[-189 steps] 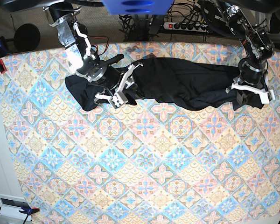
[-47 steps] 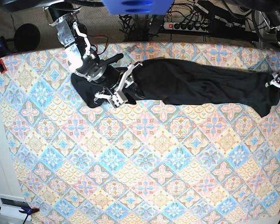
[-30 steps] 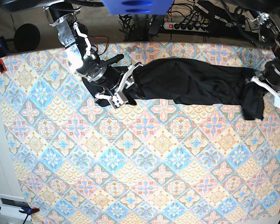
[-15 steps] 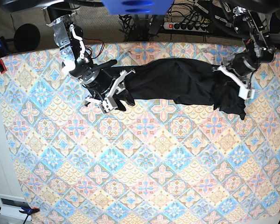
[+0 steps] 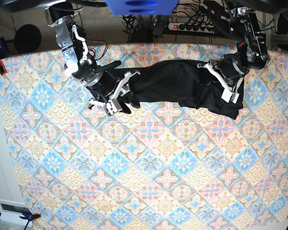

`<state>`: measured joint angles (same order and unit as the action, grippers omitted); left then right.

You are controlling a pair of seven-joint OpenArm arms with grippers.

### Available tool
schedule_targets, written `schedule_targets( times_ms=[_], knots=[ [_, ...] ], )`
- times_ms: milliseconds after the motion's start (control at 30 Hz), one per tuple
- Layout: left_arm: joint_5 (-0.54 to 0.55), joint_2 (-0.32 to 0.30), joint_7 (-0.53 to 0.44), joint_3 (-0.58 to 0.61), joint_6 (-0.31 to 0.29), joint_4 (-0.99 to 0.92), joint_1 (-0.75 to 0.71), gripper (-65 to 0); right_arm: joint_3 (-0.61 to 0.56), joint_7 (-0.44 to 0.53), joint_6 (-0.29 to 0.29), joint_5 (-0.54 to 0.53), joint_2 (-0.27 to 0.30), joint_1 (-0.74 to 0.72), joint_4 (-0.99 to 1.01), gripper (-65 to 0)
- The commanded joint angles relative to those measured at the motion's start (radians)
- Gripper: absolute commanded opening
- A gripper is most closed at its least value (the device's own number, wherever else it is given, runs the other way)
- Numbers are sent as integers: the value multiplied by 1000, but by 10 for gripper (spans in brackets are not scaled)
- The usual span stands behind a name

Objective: Layout the t-shirt on the table in an organized manner, then fold the t-shirt properly
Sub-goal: 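Fold the strip end with the left gripper toward the right gripper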

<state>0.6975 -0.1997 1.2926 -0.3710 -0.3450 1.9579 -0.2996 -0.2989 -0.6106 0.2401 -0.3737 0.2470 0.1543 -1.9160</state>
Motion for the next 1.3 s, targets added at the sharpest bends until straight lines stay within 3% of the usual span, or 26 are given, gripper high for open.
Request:
schedule_targets(
  times_ms=[0,233,400,567,733,900,1000,1100,1267],
  knots=[
    [20,-10,-8,-1,-4,14,-5,-609,4,28,6,-14,2,-14,-21,-457],
    [26,-67,-12,80,-4,18,-16,-441,4,28,6,-14,2,-15,-21,-457],
    [35,-62,-78,-39,-6,18,-16,-364,5,28,6,-14,2,-15,-21,-457],
    [159,-68,-97,-181,-6,18,-13,-355,5,28,6,-14,2,-15,-21,-457],
    [118,-62,-95,-283,-4,11,60,-355,5,28,6,-15,2,-15,-18,-457],
    [20,-56,-92,-279,-4,-21,127,-355,4,27,6,-15,2,-15,-18,-457],
    [-42,-22,-89,-259,-4,-79,149,-355,5,27,6,-15,2,-12,-17,-457],
    [-100,-17,-100,-213,-4,-134,147,-355,54,22,6,-15,2,-6,-20,-457],
    [-112,-2,-161,-150,-4,-217,149,-355,119,21,6,-15,2,26,-20,-457]
  ],
)
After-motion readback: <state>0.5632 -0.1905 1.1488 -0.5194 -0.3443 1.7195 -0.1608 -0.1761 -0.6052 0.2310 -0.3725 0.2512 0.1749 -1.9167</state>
